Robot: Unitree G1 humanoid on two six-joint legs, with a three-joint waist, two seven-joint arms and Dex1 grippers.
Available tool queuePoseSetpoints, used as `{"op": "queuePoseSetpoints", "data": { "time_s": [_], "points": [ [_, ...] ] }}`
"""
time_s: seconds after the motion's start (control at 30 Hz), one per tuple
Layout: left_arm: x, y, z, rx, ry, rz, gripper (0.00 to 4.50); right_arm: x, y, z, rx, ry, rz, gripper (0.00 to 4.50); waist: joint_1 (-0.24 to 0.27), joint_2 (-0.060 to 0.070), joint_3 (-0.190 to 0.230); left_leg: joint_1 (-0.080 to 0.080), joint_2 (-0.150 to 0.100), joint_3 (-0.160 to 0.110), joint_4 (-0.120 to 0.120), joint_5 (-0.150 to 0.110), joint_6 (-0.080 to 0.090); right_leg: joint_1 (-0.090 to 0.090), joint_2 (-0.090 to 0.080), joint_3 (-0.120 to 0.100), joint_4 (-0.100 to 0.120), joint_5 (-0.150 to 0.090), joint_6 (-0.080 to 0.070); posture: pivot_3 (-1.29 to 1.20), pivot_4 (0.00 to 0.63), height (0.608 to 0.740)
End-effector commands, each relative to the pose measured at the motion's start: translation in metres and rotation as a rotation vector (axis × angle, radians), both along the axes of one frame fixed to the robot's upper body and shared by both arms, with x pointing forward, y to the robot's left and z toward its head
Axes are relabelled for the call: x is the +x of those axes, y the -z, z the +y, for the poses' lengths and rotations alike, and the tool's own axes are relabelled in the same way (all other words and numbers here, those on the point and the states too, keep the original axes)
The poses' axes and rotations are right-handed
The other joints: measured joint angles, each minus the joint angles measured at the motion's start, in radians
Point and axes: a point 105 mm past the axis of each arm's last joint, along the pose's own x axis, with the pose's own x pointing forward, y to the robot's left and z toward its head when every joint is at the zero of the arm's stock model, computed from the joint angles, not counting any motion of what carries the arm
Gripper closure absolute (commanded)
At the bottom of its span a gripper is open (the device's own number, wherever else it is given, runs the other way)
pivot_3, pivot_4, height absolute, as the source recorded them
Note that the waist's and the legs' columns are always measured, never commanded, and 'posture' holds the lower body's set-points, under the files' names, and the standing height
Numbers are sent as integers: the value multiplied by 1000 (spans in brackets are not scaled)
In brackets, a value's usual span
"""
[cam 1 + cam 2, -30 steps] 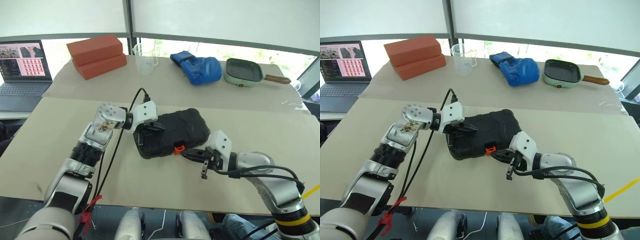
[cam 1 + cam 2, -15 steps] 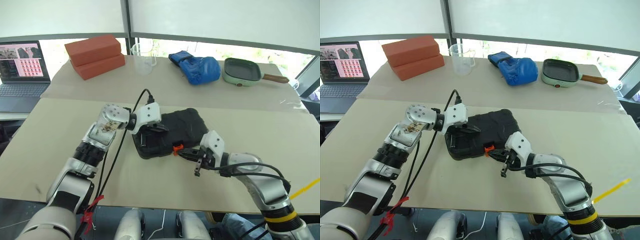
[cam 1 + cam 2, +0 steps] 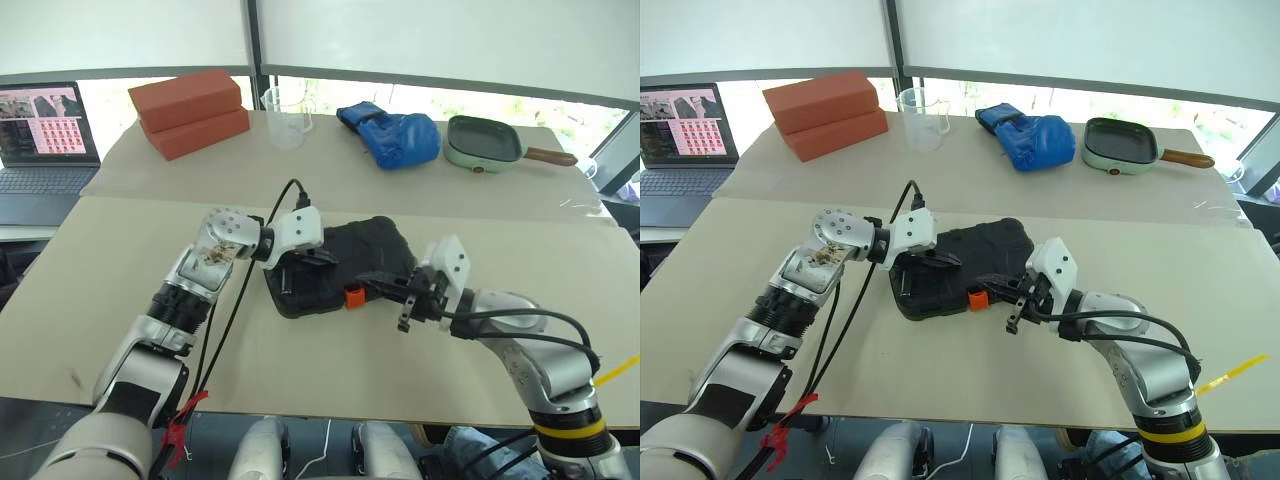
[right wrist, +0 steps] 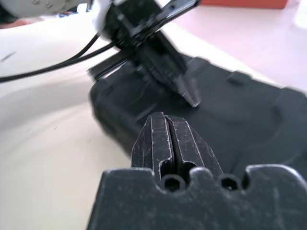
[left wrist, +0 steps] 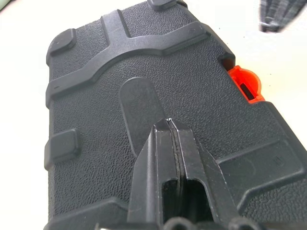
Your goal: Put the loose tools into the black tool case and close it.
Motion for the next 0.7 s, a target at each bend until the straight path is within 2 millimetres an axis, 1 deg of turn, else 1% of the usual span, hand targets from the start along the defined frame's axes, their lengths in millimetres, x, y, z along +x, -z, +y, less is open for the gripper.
{"op": "queuePoseSetpoints", "data": {
  "time_s": [0.03,0.1,0.13,0.23,0.3,0.37,0.47,0.6,0.7],
  "points": [
    [0,10,-1,50,3,17,4471,1,8,5,-33,-6,3,4500,1,0,0,0,0,0,0,0,0,0,0,0,0,0,0,0,150,738],
    [0,9,-2,50,5,17,4471,1,14,7,-49,-8,22,4500,0,0,0,0,0,1,0,0,0,0,0,0,0,0,0,0,150,738],
    [1,9,-1,50,3,16,4471,0,14,6,-55,-7,4,4500,0,0,0,0,0,1,0,0,0,0,0,0,0,0,0,0,150,738],
    [1,8,-1,50,1,16,4471,-4,4,4,-4,-1,-13,4500,0,0,0,0,0,0,0,0,0,-1,0,0,0,0,0,0,150,738],
    [-1,10,0,52,2,19,4471,-12,-3,0,30,-20,-11,4500,1,0,0,-1,0,0,0,0,0,-1,0,0,0,0,0,0,150,738],
    [-2,12,0,55,3,23,4471,-21,-3,-3,23,-43,-7,4500,0,0,0,-1,0,0,0,0,0,-1,0,0,0,0,0,0,150,738],
    [-2,13,-1,56,6,25,4471,-28,14,-11,-53,-52,29,4500,0,0,0,-1,0,-1,0,0,0,-1,0,0,0,0,0,0,150,738],
    [-1,11,-5,53,10,24,4471,-23,31,-11,-103,-43,51,4500,-1,0,0,0,0,0,0,0,0,0,0,0,0,0,0,0,150,738],
    [-1,10,-6,54,15,24,4471,-18,35,-8,-112,-43,50,4500,-1,0,0,0,0,0,0,0,0,0,0,0,0,0,0,0,150,738]
  ]
}}
